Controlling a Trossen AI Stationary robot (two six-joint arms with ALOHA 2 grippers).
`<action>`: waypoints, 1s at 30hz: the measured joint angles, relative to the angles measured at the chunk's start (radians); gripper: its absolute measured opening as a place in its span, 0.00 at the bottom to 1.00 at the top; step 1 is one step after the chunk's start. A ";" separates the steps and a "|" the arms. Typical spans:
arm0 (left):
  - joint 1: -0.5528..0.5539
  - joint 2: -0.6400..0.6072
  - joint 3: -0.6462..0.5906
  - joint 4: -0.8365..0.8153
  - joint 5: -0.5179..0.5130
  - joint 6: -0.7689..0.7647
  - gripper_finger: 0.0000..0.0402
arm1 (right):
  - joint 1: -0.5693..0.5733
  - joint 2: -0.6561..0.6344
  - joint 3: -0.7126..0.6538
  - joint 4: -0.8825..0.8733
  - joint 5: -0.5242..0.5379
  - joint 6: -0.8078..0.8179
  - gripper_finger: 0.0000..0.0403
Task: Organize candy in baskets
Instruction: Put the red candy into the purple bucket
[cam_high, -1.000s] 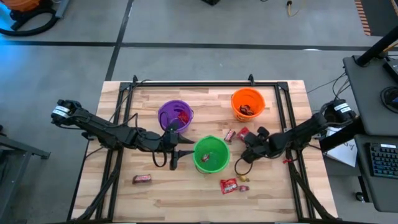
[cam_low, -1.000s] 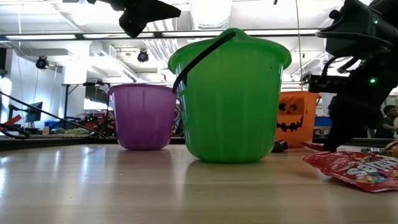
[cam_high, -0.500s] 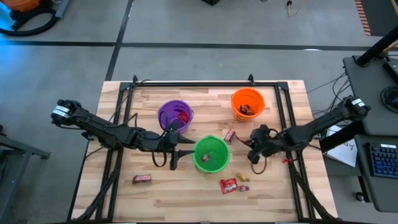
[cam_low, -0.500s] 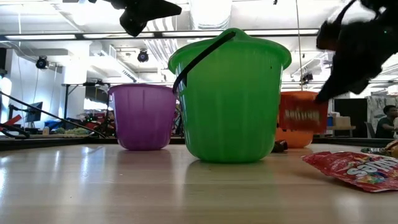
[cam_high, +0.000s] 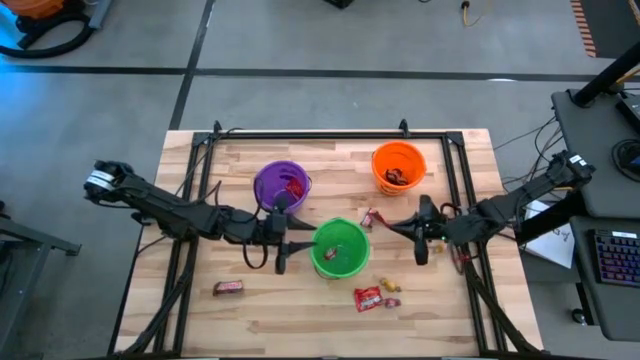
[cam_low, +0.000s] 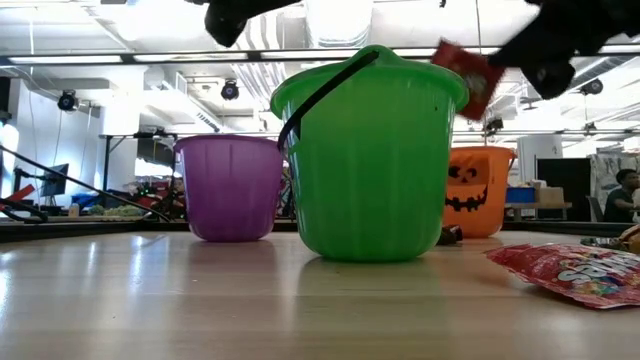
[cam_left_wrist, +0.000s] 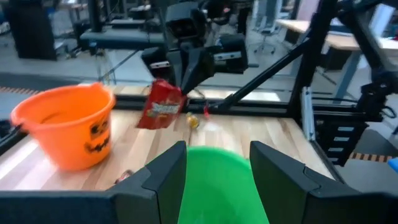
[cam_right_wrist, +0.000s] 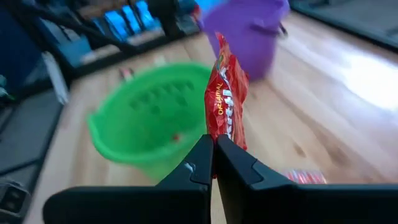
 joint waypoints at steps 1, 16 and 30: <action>0.000 0.014 0.000 0.030 0.014 0.013 0.40 | 0.000 0.000 0.000 0.031 -0.002 -0.026 0.02; 0.030 0.263 0.186 0.194 -0.005 0.162 0.55 | 0.000 0.055 0.001 0.466 -0.198 -0.330 0.02; 0.040 0.410 0.290 0.378 0.055 0.171 0.61 | 0.000 0.117 0.001 0.640 -0.296 -0.500 0.02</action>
